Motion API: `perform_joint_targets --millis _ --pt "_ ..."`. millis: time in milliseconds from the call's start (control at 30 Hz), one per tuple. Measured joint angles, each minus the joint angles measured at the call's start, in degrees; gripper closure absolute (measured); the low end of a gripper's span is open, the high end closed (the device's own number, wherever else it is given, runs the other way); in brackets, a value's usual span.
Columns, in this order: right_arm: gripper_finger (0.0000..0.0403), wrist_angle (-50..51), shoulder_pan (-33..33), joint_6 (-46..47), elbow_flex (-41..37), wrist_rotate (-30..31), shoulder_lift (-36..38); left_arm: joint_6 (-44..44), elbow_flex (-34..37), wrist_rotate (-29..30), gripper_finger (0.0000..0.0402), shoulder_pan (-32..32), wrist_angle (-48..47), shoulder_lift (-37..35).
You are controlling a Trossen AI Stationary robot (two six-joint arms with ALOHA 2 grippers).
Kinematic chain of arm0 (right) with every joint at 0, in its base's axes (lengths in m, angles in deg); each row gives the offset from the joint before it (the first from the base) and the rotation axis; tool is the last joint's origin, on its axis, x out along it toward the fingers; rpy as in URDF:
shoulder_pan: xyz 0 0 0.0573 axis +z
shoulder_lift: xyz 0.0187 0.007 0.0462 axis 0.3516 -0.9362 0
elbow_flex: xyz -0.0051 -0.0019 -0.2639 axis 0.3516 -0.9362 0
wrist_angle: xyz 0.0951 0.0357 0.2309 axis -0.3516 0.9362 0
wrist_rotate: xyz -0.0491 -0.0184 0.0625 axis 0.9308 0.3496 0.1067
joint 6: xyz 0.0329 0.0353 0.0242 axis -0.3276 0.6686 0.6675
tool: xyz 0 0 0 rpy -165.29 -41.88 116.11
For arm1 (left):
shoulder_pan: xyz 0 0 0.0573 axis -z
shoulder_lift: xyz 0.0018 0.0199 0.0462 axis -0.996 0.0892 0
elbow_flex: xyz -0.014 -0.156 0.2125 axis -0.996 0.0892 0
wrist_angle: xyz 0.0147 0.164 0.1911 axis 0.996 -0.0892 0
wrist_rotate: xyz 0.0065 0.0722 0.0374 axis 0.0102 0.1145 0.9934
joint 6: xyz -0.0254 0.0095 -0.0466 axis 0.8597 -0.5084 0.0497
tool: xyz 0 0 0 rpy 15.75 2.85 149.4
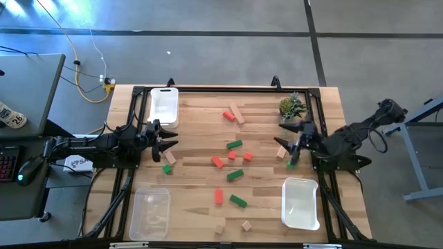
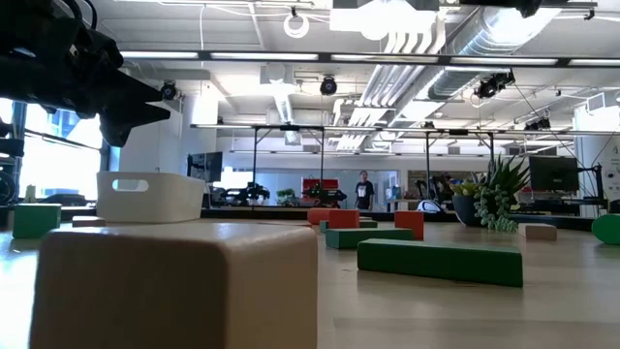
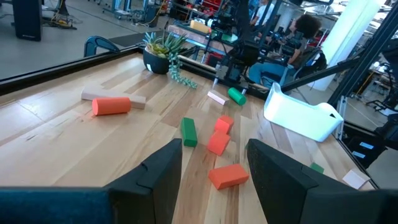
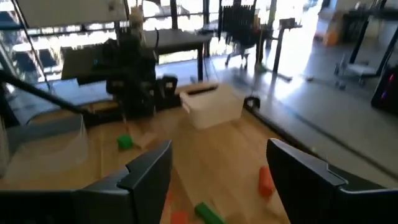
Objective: Sort & place blocks by color
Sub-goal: Put the orange block into the bottom white bin
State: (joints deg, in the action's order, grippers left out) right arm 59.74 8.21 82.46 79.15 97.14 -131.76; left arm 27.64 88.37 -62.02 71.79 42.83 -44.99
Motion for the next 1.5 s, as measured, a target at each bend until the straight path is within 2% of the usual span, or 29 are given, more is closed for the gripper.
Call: perform_joint_targets --millis 133,267,567,833,1500 --pt "0.0153 7.75 -6.27 8.34 2.58 -8.59 -3.53 0.0 0.0 0.0 0.0232 0.0 0.0 -0.01" --pt "0.0153 8.46 -11.4 10.8 3.22 -17.54 -7.69 -0.01 0.0 0.0 0.0232 0.0 0.0 0.01" --pt "0.0153 8.5 -17.3 11.74 3.24 -28.66 -18.36 0.0 0.0 0.0 0.0232 0.0 0.0 -0.01" --pt "0.0153 7.85 -17.68 6.6 3.24 -29.44 -28.71 -0.02 0.0 0.01 0.0232 0.0 0.0 -0.01" --pt "0.0153 -1.51 -20.22 6.92 3.24 -30.41 -47.09 -0.02 0.02 0.01 0.0232 0.0 -0.01 0.0"
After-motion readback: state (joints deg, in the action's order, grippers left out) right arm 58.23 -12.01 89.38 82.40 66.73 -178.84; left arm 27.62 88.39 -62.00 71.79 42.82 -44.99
